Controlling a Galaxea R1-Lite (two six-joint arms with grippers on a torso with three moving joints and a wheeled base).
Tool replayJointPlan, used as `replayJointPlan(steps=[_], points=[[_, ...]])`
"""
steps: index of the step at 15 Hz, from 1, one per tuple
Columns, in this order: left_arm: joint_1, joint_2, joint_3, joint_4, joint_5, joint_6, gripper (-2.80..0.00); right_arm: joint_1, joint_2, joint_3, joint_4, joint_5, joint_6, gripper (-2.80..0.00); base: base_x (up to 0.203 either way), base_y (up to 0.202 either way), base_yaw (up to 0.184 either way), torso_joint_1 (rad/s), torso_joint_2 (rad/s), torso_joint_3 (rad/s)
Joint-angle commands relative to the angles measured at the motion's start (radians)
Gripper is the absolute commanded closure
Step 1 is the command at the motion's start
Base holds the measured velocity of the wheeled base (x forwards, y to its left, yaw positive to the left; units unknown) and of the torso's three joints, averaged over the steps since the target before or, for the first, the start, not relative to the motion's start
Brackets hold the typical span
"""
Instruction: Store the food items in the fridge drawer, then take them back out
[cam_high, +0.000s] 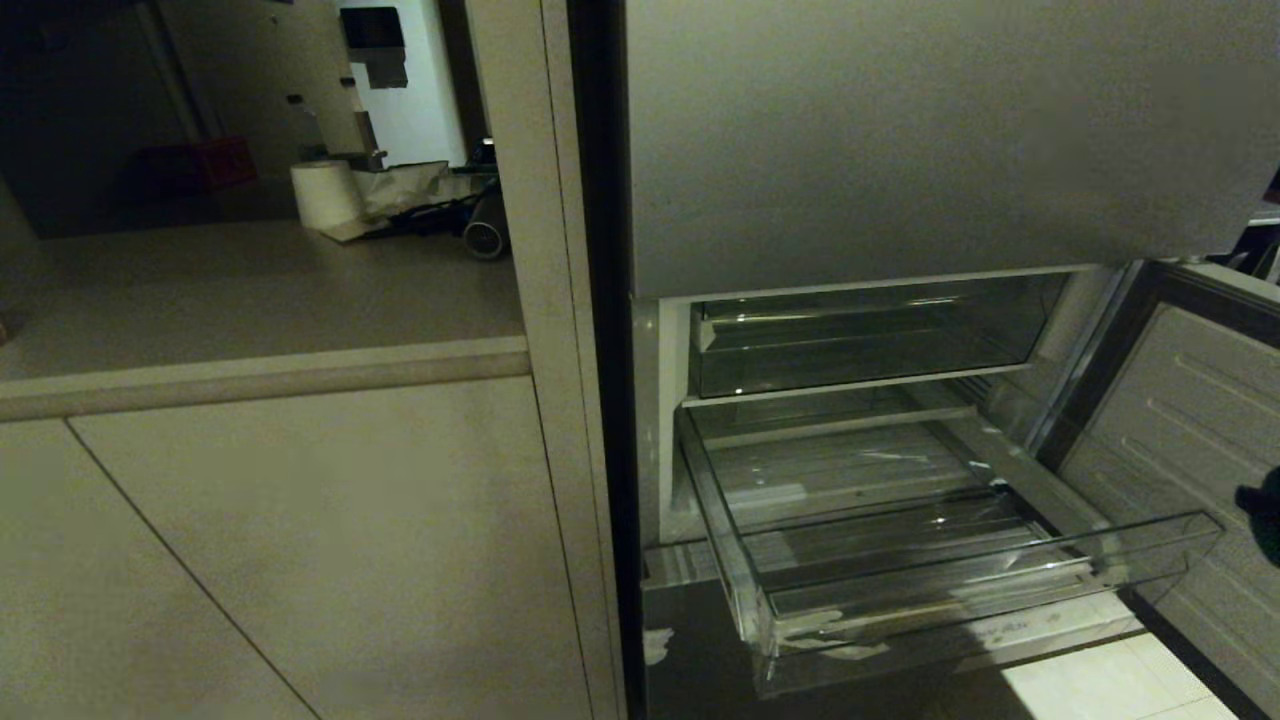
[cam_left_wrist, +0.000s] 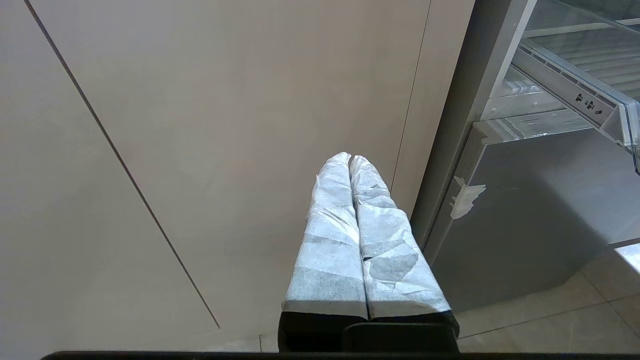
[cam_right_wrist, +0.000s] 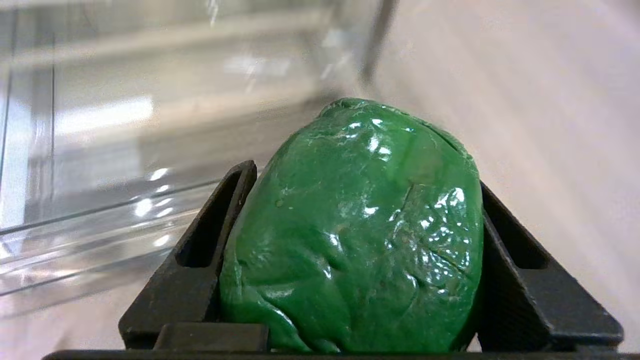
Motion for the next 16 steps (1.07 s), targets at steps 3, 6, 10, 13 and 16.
replayJointPlan(steps=[3,6,10,13,16], points=[[0.000,0.001,0.000,0.001,0.000,0.000,0.00,-0.007,-0.266,-0.073,0.013,-0.255,-0.057,0.00,0.000,0.000,0.000,0.000,0.00,0.000],[0.000,0.001,0.000,0.001,0.000,0.000,0.00,-0.049,-0.233,-0.096,0.014,-0.311,-0.053,0.00,0.000,0.000,0.000,0.000,0.00,0.000],[0.000,0.001,0.000,0.001,0.000,0.000,0.00,-0.422,-0.205,-0.107,-0.013,-0.114,-0.039,0.00,0.000,0.000,0.000,0.000,0.00,0.000],[0.000,0.001,0.000,0.001,0.000,0.000,0.00,-0.748,-0.165,-0.171,-0.040,0.001,-0.007,0.00,0.000,0.000,0.000,0.000,0.00,0.000],[0.000,0.001,0.000,0.001,0.000,0.000,0.00,-1.073,-0.117,-0.228,-0.085,0.150,0.047,0.00,0.000,0.000,0.000,0.000,0.00,0.000]])
